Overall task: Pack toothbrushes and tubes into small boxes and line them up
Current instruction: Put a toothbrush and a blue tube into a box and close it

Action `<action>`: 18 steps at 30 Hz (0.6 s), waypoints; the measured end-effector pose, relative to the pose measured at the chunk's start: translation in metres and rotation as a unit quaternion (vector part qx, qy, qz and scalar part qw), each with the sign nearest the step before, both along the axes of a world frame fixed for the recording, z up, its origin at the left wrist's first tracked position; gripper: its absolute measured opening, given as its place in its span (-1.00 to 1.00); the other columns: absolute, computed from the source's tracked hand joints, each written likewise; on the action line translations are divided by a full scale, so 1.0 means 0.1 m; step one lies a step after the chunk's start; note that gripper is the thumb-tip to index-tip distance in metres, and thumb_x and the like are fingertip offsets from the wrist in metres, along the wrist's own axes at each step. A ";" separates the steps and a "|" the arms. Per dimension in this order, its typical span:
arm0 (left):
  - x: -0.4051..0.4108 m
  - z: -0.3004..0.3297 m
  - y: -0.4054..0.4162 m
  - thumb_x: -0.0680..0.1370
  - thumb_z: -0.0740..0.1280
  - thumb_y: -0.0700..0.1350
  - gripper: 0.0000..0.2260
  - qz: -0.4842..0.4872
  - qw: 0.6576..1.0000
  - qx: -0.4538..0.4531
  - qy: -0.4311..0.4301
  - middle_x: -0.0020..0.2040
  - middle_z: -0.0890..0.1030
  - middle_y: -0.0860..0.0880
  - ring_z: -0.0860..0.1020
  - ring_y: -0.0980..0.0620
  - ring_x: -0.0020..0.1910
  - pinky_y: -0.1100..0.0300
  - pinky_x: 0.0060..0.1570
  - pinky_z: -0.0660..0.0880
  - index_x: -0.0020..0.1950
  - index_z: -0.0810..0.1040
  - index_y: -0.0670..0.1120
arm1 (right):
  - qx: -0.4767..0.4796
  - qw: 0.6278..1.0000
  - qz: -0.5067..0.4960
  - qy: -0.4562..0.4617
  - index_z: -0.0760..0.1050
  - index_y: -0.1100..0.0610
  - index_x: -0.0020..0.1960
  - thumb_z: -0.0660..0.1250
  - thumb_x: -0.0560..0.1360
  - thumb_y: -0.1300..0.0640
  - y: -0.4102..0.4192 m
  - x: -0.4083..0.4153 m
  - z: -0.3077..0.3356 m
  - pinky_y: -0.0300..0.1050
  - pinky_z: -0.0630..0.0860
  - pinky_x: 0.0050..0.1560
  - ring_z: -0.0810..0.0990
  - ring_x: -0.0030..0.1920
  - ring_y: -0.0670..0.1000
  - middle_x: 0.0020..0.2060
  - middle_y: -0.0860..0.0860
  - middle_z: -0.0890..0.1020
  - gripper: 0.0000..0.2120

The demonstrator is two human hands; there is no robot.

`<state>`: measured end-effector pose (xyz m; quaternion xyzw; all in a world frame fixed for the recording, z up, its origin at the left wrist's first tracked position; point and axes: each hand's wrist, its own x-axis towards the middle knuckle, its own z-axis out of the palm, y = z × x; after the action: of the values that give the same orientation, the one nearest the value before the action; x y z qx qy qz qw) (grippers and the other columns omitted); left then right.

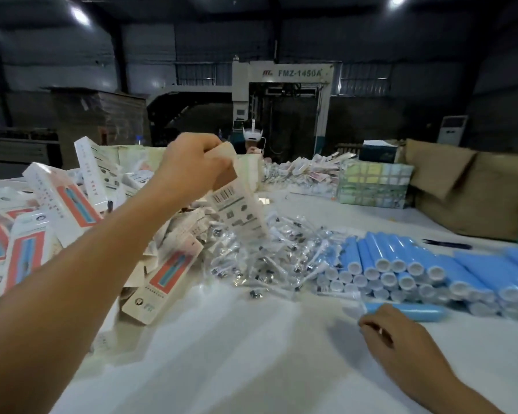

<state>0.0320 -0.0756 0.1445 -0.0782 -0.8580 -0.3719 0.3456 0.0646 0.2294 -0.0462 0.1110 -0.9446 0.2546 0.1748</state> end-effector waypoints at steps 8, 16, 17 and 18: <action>0.11 -0.23 1.14 0.49 0.33 -0.34 -0.75 -0.375 0.870 -0.107 -0.303 -0.24 0.66 0.06 0.65 0.14 -0.24 0.33 -0.29 0.54 0.05 0.65 -0.05 | -0.535 0.823 0.144 -0.123 0.59 0.17 -0.06 0.29 0.40 -0.03 0.02 0.10 0.29 -0.29 0.23 -0.56 0.32 -0.56 -0.05 -0.30 0.04 0.59 -0.71; -0.15 -0.93 2.01 0.62 0.17 -0.14 -0.79 -0.281 0.899 -0.160 -0.295 -0.18 0.58 -0.06 0.45 0.08 -0.37 0.26 -0.37 0.38 0.14 0.58 -0.07 | -0.567 0.765 -0.038 -0.303 0.52 0.14 -0.11 0.25 0.48 0.03 0.21 0.10 0.21 -0.33 0.17 -0.58 0.34 -0.57 -0.07 -0.32 0.06 0.53 -0.82; -0.17 -0.94 2.03 0.63 0.17 -0.06 -0.79 -0.241 0.920 -0.155 -0.268 -0.09 0.58 -0.10 0.46 0.06 -0.34 0.23 -0.35 0.38 0.13 0.56 -0.07 | -0.581 0.755 -0.044 -0.303 0.50 0.15 -0.15 0.23 0.47 0.08 0.24 0.09 0.21 -0.32 0.20 -0.59 0.36 -0.59 -0.06 -0.34 0.07 0.52 -0.85; -0.17 -0.94 2.01 0.62 0.17 0.05 -0.76 -0.203 0.936 -0.161 -0.238 -0.06 0.58 -0.08 0.47 0.06 -0.31 0.20 -0.32 0.39 0.10 0.55 -0.05 | -0.598 0.746 -0.044 -0.289 0.49 0.18 -0.17 0.22 0.46 0.14 0.26 0.08 0.21 -0.29 0.25 -0.59 0.39 -0.59 -0.04 -0.39 0.09 0.52 -0.86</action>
<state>0.0151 0.1251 0.0503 -0.2142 -0.9295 -0.2986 0.0309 0.0726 0.2556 -0.0254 -0.1368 -0.6079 0.7795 -0.0647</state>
